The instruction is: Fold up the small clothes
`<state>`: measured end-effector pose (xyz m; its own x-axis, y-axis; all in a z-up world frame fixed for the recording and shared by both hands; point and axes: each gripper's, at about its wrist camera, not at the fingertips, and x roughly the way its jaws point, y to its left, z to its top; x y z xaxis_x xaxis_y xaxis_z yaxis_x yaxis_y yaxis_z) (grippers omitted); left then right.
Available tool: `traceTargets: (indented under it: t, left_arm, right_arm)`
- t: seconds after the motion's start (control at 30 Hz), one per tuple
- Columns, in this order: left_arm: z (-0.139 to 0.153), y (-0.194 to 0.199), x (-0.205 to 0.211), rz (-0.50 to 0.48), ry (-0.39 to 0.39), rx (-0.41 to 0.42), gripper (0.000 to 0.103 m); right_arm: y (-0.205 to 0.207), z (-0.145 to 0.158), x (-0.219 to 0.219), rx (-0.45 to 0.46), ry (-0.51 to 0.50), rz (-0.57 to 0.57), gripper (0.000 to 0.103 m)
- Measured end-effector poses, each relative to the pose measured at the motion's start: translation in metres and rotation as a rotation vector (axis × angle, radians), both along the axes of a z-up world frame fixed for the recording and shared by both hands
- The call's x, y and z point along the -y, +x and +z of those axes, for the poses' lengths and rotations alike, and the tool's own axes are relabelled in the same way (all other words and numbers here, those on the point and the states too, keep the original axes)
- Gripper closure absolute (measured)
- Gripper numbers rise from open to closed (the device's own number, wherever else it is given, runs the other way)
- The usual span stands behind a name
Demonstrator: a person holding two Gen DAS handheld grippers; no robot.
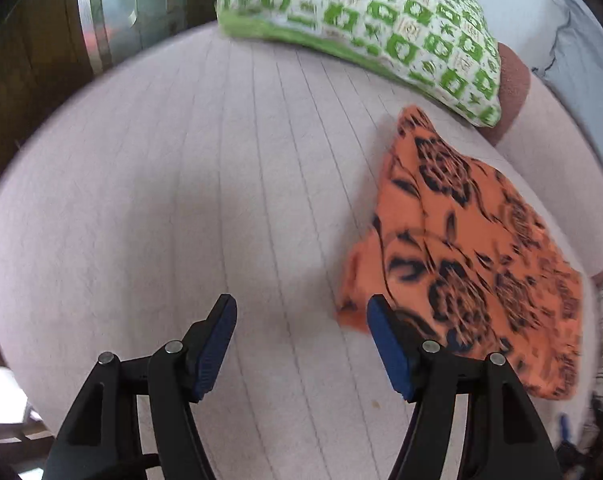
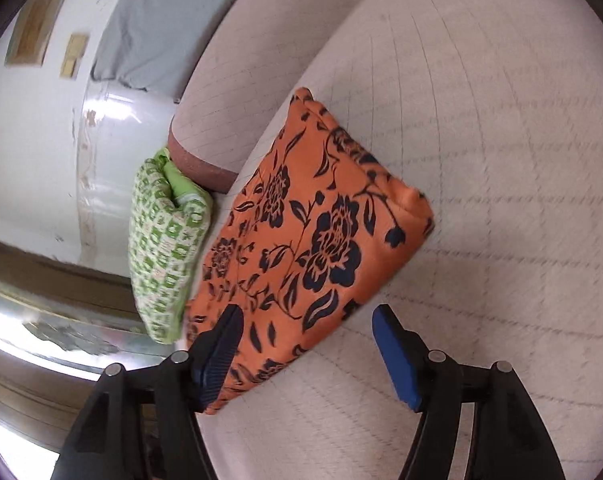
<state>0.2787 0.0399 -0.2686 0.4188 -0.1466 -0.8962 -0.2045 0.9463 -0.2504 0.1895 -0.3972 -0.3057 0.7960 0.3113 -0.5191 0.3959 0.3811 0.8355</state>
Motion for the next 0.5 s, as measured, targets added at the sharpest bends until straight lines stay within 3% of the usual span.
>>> traceTargets:
  t: [0.2,0.37,0.5]
  left_arm:
    - [-0.015,-0.004,0.015,-0.042,-0.168,-0.047,0.035]
    - [-0.015,0.009,0.039,-0.045,-0.172,-0.027,0.034]
    - [-0.017,0.023,0.042,0.021,-0.195,-0.01,0.035]
  right_arm:
    - [0.012,-0.015,-0.004,-0.012,0.057,0.004,0.033]
    - [0.01,-0.021,0.002,-0.012,0.073,-0.014,0.033]
    - [0.018,-0.031,0.008,-0.017,0.105,-0.021,0.033]
